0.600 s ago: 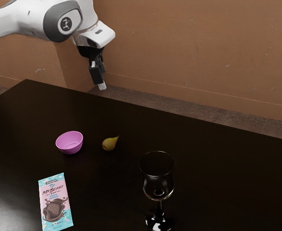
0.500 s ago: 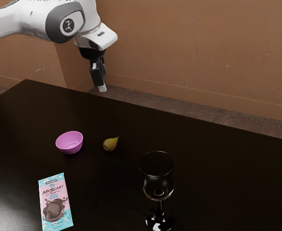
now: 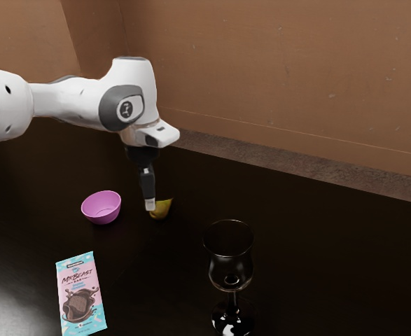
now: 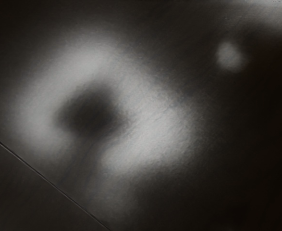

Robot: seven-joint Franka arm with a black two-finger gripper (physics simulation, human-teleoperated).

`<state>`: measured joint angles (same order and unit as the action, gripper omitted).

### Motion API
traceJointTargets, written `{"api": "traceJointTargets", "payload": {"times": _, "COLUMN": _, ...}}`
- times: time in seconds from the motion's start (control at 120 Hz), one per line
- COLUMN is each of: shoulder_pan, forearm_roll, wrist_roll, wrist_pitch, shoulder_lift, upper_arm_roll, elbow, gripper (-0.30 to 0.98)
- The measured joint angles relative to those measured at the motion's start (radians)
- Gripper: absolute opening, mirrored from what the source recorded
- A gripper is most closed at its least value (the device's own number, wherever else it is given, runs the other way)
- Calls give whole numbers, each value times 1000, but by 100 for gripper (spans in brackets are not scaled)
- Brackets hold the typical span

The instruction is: Place the pear in the bowl.

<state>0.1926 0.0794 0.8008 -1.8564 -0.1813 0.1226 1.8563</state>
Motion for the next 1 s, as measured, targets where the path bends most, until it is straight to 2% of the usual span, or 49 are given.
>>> {"api": "traceJointTargets", "payload": {"times": 0.267, "shoulder_pan": -70, "forearm_roll": 78, "wrist_roll": -82, "wrist_pitch": -43, "shoulder_lift": -120, "upper_arm_roll": 8, "elbow": -47, "gripper": 69}}
{"api": "traceJointTargets", "payload": {"times": 0.592, "shoulder_pan": -118, "forearm_roll": 168, "wrist_roll": -187, "wrist_pitch": -78, "shoulder_lift": -216, "upper_arm_roll": 11, "elbow": -106, "gripper": 59}}
{"api": "traceJointTargets", "payload": {"times": 1.0, "shoulder_pan": -144, "forearm_roll": 187, "wrist_roll": -263, "wrist_pitch": -124, "shoulder_lift": -328, "upper_arm_roll": 11, "elbow": -197, "gripper": 59}}
